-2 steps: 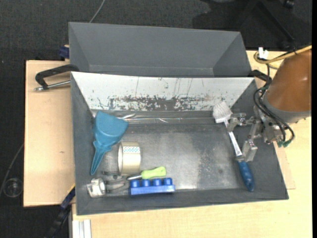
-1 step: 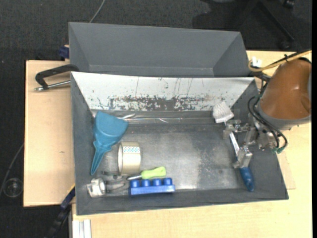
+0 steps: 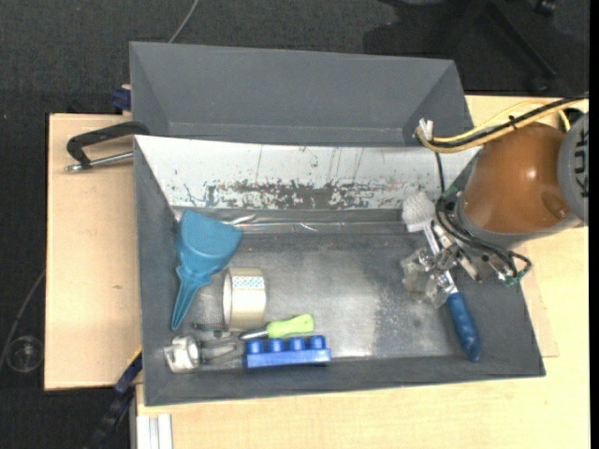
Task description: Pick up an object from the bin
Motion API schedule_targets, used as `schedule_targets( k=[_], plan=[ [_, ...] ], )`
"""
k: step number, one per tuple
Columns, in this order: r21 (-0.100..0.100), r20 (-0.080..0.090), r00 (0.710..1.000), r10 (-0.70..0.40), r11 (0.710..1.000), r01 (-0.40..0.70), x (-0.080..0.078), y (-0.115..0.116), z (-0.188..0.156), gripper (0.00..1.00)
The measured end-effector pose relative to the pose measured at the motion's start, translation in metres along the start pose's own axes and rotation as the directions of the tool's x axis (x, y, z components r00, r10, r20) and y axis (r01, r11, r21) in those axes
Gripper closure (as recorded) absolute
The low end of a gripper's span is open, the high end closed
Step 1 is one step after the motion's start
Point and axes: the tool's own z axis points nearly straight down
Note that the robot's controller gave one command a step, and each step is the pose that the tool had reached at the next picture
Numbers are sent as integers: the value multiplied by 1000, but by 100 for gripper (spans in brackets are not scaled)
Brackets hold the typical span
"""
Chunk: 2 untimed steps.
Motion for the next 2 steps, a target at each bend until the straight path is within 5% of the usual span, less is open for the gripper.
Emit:
schedule_targets(
  k=[1,2],
  plan=[
    [1,0,1000,1,1000,-1,0,-1,0,100],
    [4,6,984,-178,984,178,-3,-16,8,100]
  ],
)
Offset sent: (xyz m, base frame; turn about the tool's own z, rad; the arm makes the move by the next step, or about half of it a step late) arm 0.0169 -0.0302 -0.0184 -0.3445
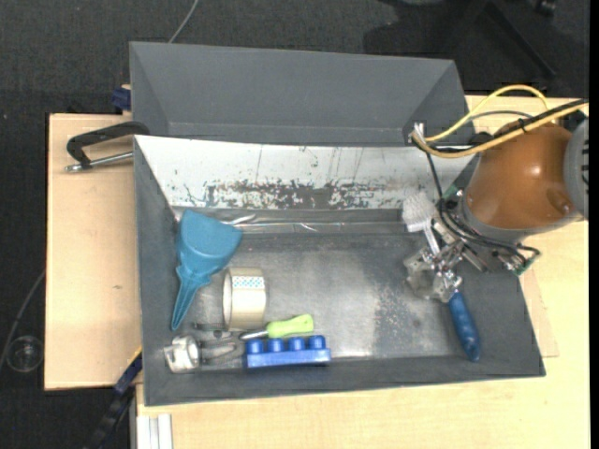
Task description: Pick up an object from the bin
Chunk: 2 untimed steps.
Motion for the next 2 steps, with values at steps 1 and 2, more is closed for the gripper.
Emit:
schedule_targets(
  k=[1,2],
  plan=[
    [-2,-4,990,-138,990,138,-3,5,5,100],
    [-2,0,993,118,993,-118,-21,10,-15,100]
  ],
)
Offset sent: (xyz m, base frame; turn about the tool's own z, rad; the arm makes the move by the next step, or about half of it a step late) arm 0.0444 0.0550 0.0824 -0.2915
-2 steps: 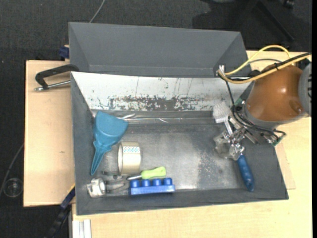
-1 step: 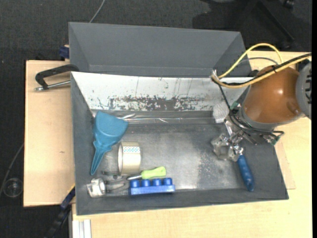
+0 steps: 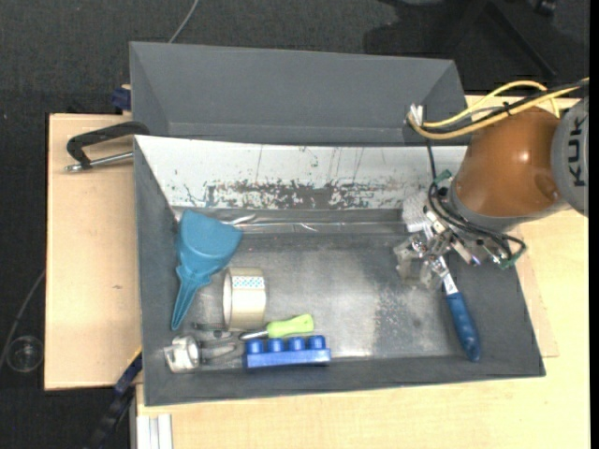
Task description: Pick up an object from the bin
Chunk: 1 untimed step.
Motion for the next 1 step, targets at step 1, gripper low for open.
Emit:
schedule_targets(
  k=[1],
  plan=[
    [0,-1,998,-56,998,56,21,8,-24,100]
  ],
)
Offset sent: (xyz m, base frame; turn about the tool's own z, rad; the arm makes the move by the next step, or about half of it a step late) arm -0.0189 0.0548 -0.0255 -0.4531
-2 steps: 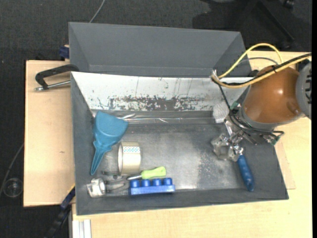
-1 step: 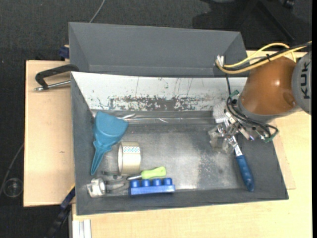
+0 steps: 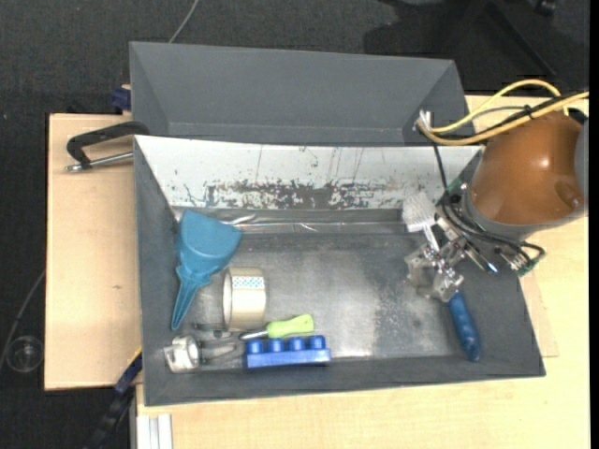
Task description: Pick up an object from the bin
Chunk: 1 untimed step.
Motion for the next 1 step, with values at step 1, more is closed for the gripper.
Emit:
schedule_targets(
  k=[1],
  plan=[
    [4,1,953,-304,953,304,-17,26,24,100]
  ],
)
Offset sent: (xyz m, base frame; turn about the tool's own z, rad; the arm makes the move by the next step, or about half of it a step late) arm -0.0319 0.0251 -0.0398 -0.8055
